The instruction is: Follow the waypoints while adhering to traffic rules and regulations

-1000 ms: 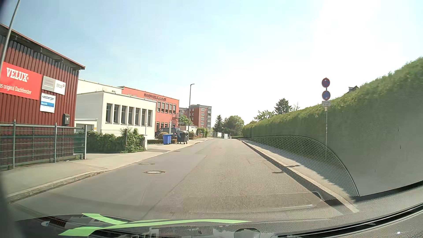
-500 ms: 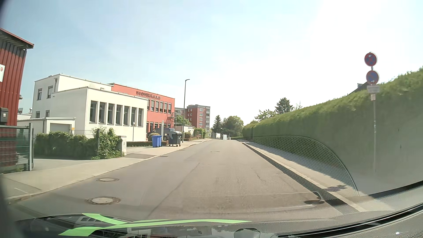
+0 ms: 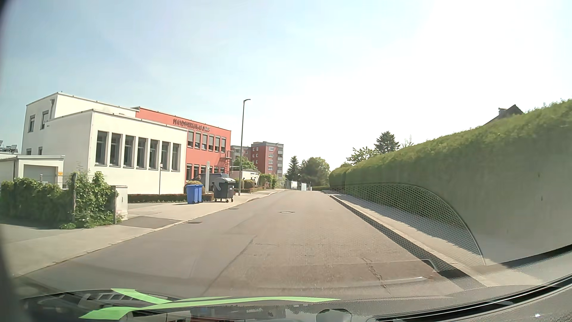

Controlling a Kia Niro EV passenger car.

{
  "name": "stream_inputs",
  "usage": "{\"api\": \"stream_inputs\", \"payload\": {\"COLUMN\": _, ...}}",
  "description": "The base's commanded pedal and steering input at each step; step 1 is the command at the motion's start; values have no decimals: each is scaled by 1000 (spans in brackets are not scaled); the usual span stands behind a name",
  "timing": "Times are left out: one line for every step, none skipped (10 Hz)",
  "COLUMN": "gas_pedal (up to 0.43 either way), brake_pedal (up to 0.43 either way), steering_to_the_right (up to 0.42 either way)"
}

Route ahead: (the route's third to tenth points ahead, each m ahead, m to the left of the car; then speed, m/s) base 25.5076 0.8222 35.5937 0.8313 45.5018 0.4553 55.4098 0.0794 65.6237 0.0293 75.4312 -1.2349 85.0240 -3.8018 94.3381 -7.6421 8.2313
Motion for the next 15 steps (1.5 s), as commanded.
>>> {"api": "stream_inputs", "payload": {"gas_pedal": 130, "brake_pedal": 0, "steering_to_the_right": 2}}
{"api": "stream_inputs", "payload": {"gas_pedal": 130, "brake_pedal": 0, "steering_to_the_right": 4}}
{"api": "stream_inputs", "payload": {"gas_pedal": 130, "brake_pedal": 0, "steering_to_the_right": 6}}
{"api": "stream_inputs", "payload": {"gas_pedal": 130, "brake_pedal": 0, "steering_to_the_right": 6}}
{"api": "stream_inputs", "payload": {"gas_pedal": 130, "brake_pedal": 0, "steering_to_the_right": 6}}
{"api": "stream_inputs", "payload": {"gas_pedal": 130, "brake_pedal": 0, "steering_to_the_right": 6}}
{"api": "stream_inputs", "payload": {"gas_pedal": 130, "brake_pedal": 0, "steering_to_the_right": 6}}
{"api": "stream_inputs", "payload": {"gas_pedal": 118, "brake_pedal": 0, "steering_to_the_right": 6}}
{"api": "stream_inputs", "payload": {"gas_pedal": 118, "brake_pedal": 0, "steering_to_the_right": 6}}
{"api": "stream_inputs", "payload": {"gas_pedal": 118, "brake_pedal": 0, "steering_to_the_right": 5}}
{"api": "stream_inputs", "payload": {"gas_pedal": 118, "brake_pedal": 0, "steering_to_the_right": 4}}
{"api": "stream_inputs", "payload": {"gas_pedal": 118, "brake_pedal": 0, "steering_to_the_right": 4}}
{"api": "stream_inputs", "payload": {"gas_pedal": 118, "brake_pedal": 0, "steering_to_the_right": 3}}
{"api": "stream_inputs", "payload": {"gas_pedal": 118, "brake_pedal": 0, "steering_to_the_right": 3}}
{"api": "stream_inputs", "payload": {"gas_pedal": 118, "brake_pedal": 0, "steering_to_the_right": 2}}
